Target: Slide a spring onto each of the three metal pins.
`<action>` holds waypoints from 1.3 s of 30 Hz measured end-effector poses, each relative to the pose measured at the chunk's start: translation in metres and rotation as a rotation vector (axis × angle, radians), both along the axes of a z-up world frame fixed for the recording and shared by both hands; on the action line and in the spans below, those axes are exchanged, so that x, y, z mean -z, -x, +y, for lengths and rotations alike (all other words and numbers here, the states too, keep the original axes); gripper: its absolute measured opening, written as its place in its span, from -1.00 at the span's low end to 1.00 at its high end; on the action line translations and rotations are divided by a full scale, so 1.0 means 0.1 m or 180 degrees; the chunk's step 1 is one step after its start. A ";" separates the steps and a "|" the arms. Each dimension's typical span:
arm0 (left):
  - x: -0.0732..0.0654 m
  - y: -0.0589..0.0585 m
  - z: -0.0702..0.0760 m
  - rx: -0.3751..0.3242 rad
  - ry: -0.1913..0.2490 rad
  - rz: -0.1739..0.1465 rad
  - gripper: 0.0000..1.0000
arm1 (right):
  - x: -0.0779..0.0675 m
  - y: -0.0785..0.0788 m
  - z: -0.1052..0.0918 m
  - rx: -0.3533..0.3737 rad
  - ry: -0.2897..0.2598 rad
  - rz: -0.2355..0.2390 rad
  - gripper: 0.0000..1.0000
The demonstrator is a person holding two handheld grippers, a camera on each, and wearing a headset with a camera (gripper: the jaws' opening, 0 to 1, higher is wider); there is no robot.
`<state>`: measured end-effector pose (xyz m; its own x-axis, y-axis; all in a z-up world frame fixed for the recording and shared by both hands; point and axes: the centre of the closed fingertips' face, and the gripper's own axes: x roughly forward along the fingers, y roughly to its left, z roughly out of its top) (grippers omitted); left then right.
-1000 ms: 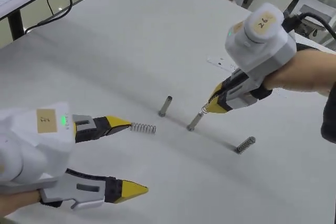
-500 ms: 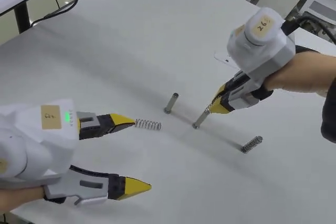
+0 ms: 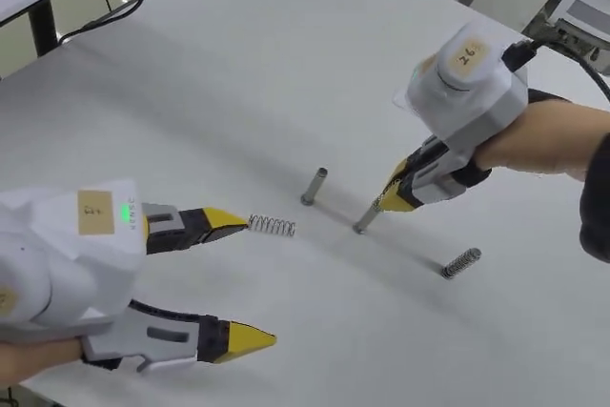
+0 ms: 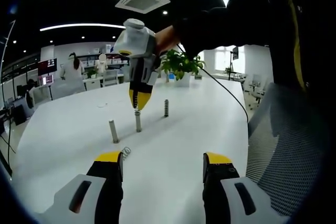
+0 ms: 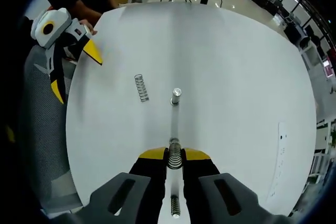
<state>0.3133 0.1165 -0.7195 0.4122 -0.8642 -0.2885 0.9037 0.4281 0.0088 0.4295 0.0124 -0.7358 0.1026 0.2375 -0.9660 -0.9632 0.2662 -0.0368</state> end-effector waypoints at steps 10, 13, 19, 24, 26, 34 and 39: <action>0.01 0.00 0.01 -0.0007 -0.0005 0.0009 0.12 | 0.14 0.01 0.02 0.0006 0.0045 0.0047 -0.83; 0.01 0.00 0.01 -0.0010 -0.0003 0.0013 0.12 | 0.21 -0.01 0.02 0.0022 0.0048 0.0065 -0.83; 0.01 -0.01 0.01 -0.0012 -0.0005 0.0010 0.11 | 0.28 -0.02 0.01 0.0061 0.0064 0.0084 -0.83; 0.02 -0.02 0.01 -0.0022 0.0001 0.0019 0.10 | 0.34 -0.03 -0.02 0.0066 0.0116 0.0075 -0.83; 0.02 -0.02 0.01 -0.0025 -0.0001 0.0021 0.10 | 0.35 -0.03 -0.03 0.0073 0.0125 0.0078 -0.83; 0.03 -0.03 0.02 -0.0034 -0.0001 0.0028 0.09 | 0.40 -0.02 -0.07 0.0097 0.0145 0.0096 -0.82; 0.04 -0.04 0.02 -0.0035 -0.0002 0.0030 0.09 | 0.42 0.00 -0.07 0.0085 0.0167 0.0096 -0.82</action>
<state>0.3175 0.1186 -0.7231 0.4188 -0.8595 -0.2930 0.8990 0.4379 0.0005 0.4297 0.0049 -0.7775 0.0788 0.1841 -0.9797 -0.9567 0.2903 -0.0224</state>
